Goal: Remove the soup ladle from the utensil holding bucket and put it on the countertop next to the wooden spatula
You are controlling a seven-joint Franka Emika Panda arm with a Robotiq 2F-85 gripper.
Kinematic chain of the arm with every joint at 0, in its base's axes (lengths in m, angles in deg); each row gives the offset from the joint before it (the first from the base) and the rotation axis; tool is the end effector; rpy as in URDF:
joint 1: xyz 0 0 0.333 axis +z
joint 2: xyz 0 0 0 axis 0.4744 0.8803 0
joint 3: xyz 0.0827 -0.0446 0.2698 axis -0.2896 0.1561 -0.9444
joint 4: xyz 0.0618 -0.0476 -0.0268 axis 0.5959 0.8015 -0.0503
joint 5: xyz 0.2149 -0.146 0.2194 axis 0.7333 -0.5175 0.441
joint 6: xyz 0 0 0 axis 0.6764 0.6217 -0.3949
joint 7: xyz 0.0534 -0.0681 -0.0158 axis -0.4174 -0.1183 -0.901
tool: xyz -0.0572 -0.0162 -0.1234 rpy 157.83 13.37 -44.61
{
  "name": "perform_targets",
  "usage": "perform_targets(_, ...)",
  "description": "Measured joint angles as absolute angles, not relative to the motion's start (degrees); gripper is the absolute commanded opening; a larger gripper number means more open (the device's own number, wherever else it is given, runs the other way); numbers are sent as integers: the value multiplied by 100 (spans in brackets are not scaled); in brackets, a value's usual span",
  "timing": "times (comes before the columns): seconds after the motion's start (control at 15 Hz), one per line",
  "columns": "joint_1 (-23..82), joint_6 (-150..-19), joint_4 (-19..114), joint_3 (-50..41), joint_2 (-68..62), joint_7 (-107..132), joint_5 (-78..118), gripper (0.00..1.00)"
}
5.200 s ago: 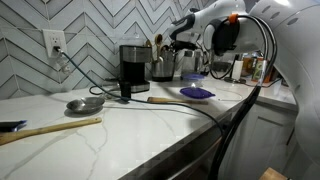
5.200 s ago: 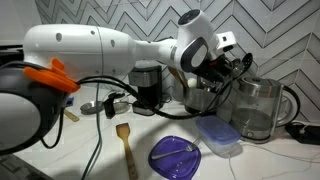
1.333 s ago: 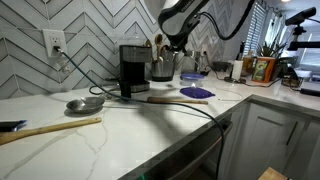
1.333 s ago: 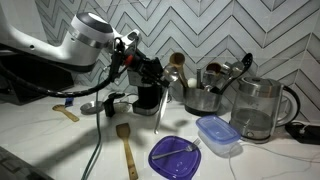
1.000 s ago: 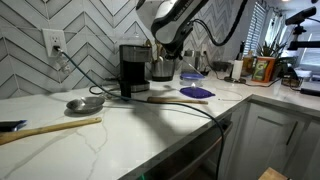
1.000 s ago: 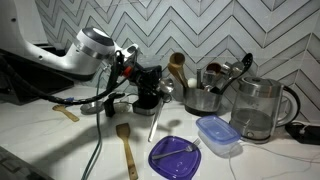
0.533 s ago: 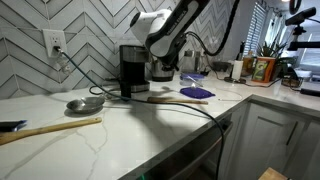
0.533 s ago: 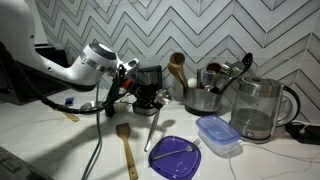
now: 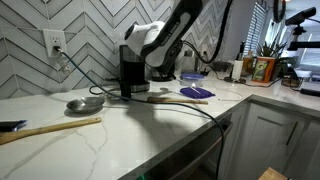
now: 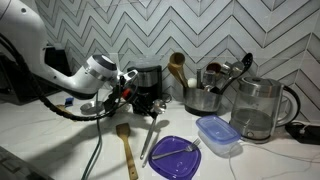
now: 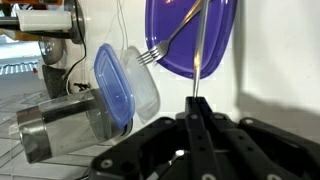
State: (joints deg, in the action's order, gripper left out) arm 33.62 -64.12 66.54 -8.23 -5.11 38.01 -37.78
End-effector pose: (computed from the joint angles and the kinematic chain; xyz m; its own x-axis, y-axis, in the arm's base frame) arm 0.5565 -0.0315 0.3516 0.9887 0.1440 0.0420 0.0533 -0.5985 0.7993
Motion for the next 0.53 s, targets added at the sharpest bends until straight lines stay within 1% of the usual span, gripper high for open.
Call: perform_targets(0.53, 3363, -6287, 6615, -875, -324, 3800, -3752, 1)
